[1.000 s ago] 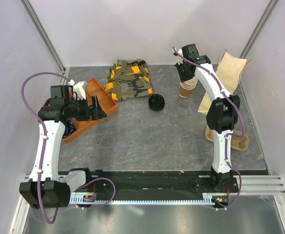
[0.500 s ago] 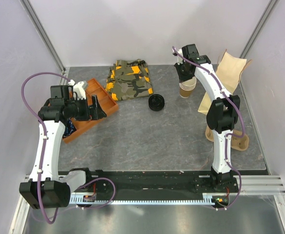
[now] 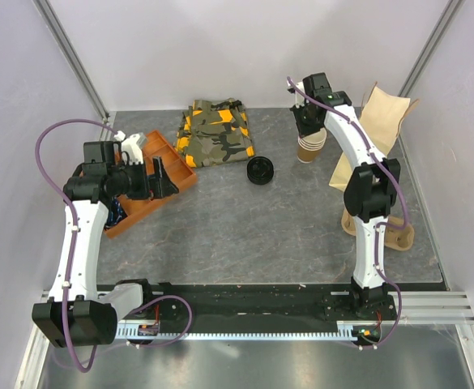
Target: Pack the takeout coffee
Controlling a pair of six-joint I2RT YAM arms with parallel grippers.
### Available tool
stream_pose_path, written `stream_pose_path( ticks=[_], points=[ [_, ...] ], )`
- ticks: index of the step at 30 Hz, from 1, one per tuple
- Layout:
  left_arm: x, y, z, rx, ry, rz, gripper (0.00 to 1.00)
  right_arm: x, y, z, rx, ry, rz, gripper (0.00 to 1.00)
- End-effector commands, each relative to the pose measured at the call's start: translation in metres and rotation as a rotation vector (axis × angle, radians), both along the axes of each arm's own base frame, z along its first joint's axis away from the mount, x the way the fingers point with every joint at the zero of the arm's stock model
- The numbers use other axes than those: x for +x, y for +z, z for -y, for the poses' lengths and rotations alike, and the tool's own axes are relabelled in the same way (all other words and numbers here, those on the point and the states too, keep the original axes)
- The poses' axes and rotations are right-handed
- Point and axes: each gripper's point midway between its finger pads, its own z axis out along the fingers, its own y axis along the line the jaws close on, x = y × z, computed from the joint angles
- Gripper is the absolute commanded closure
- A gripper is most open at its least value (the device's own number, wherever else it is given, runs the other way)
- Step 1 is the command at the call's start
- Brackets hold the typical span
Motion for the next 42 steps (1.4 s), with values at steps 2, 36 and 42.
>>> stream_pose_path(
  ticks=[2, 36, 42],
  points=[
    [0.019, 0.043, 0.033, -0.176, -0.109, 0.138, 0.00, -0.012, 0.064, 0.001, 0.036, 0.022, 0.114, 1.00],
    [0.220, 0.001, 0.322, -0.964, -0.166, -0.122, 0.42, -0.038, 0.039, -0.016, 0.040, 0.054, 0.067, 1.00],
    [0.219, -0.022, 0.344, -1.001, -0.172, -0.178, 0.70, -0.037, 0.043, -0.017, 0.053, 0.050, 0.068, 1.00]
  ],
)
